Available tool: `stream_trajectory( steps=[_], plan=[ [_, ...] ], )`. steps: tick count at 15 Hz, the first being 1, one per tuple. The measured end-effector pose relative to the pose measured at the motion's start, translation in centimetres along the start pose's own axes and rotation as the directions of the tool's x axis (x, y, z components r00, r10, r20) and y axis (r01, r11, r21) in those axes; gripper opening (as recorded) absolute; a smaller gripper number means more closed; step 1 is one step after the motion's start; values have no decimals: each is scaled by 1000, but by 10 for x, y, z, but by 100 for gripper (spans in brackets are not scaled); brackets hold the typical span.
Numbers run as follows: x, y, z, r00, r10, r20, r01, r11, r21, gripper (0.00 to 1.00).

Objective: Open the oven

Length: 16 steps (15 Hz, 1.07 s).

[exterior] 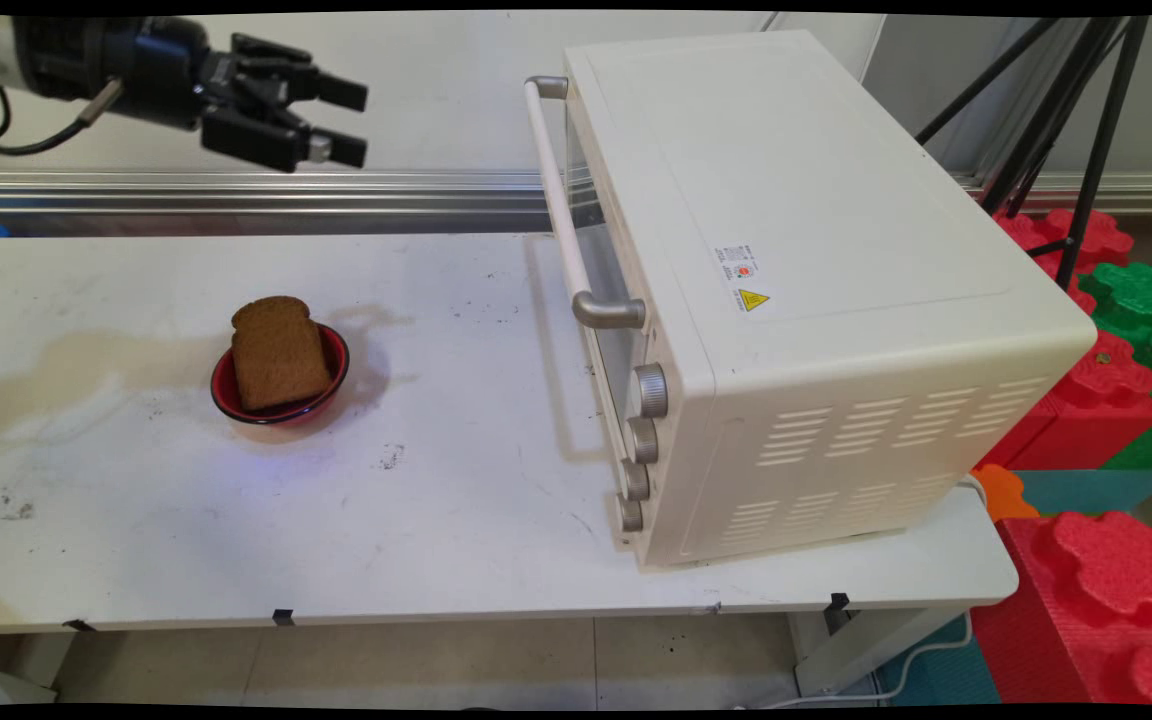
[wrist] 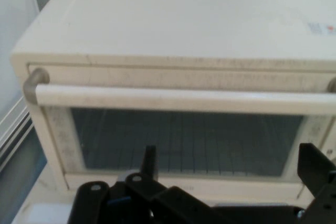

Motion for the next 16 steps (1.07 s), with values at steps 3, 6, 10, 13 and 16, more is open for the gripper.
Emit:
stream_trajectory(
  steps=[3, 6, 10, 13, 16],
  plan=[
    [15, -2, 19, 1000, 3, -22, -3, 1000, -14, 100],
    [23, -2, 35, 1000, 6, -30, -6, 1000, -24, 100],
    [32, -3, 64, 999, 10, -35, -11, 999, -38, 100],
    [35, -3, 84, 999, 16, -29, -17, 999, -46, 100],
    [35, -4, 103, 1000, 15, -20, -16, 999, -50, 100]
  ],
)
